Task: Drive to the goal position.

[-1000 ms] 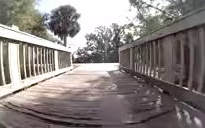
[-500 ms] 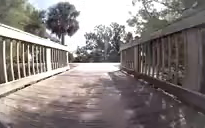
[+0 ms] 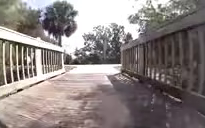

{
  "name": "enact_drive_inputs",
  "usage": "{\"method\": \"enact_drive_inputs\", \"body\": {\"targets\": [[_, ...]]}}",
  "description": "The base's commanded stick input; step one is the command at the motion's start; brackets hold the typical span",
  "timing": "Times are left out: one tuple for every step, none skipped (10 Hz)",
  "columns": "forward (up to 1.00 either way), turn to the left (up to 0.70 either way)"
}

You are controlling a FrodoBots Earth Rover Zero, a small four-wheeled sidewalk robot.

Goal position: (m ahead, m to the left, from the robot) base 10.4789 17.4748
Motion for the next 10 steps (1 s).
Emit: {"method": "enact_drive_inputs", "body": {"targets": [[0.85,0.00],[0.85,0.00],[0.85,0.00],[0.85,0.00],[0.85,0.00],[0.85,0.00],[0.85,0.00],[0.85,0.00],[0.85,0.00],[0.85,0.00]]}}
